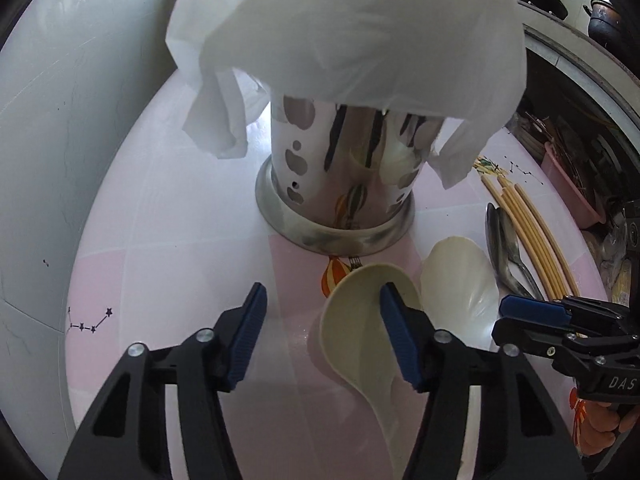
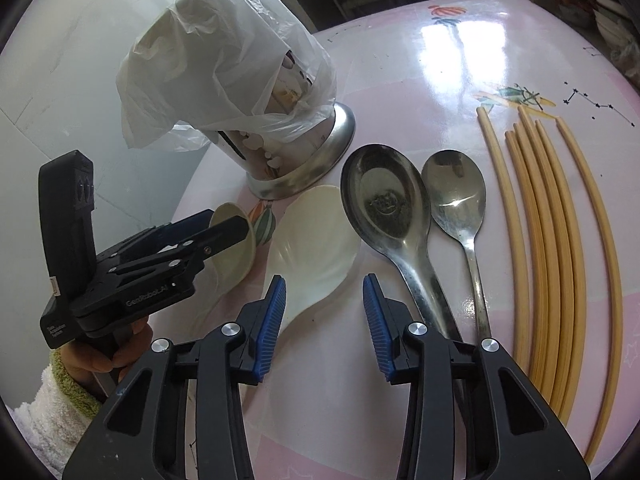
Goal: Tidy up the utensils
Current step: 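Move both tools down toward the two cream plastic ladles, then grasp the narrow cream ladle with the left tool while the right tool grasps the wide cream ladle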
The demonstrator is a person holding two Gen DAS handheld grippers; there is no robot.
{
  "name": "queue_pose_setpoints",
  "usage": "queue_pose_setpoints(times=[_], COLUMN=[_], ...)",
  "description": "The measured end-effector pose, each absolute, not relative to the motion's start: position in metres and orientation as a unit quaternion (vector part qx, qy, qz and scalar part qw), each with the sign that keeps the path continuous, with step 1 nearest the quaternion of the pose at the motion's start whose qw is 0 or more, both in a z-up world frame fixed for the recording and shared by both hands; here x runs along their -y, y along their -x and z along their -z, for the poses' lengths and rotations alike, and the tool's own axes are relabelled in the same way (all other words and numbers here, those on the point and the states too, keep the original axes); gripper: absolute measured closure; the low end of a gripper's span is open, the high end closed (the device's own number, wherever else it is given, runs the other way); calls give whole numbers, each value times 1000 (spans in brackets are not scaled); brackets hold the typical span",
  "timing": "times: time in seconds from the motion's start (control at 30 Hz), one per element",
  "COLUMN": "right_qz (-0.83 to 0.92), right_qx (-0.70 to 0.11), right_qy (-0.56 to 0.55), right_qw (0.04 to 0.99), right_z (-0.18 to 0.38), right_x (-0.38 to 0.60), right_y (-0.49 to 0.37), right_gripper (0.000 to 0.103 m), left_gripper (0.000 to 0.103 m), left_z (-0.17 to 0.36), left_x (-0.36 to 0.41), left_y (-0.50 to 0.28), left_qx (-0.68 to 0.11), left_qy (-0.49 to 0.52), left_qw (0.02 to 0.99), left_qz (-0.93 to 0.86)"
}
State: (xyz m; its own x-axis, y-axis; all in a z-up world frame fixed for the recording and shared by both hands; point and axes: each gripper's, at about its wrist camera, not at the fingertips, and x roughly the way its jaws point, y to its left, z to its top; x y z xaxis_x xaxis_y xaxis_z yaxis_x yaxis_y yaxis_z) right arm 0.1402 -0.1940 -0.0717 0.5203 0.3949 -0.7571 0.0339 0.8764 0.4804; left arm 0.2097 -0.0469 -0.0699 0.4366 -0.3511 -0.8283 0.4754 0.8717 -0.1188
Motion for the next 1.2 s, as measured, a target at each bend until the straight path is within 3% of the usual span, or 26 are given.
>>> queue_pose_setpoints(times=[0.3, 0.4, 0.53, 0.6, 1.03, 1.2], right_qz=[-106, -101, -91, -90, -128, -141], right_qx=[-477, -475, -475, -477, -510, -515], right_qy=[-246, -255, -255, -251, -144, -123], right_qw=[837, 836, 837, 837, 839, 836], right_z=[73, 72, 73, 74, 66, 66], right_x=[209, 212, 210, 206, 174, 168], right_y=[-142, -142, -144, -145, -138, -132], right_gripper=[69, 73, 81, 91, 94, 88], left_gripper=[88, 93, 95, 95, 95, 96], left_z=[74, 72, 69, 69, 68, 68], left_x=[50, 45, 38, 35, 7, -4], left_y=[-210, -205, -198, -194, -169, -157], left_qx=[-472, -469, -461, -459, -466, -465], left_qy=[-55, -47, -43, -42, -26, -30], left_qw=[840, 841, 846, 848, 850, 852], left_qz=[263, 266, 265, 262, 245, 238])
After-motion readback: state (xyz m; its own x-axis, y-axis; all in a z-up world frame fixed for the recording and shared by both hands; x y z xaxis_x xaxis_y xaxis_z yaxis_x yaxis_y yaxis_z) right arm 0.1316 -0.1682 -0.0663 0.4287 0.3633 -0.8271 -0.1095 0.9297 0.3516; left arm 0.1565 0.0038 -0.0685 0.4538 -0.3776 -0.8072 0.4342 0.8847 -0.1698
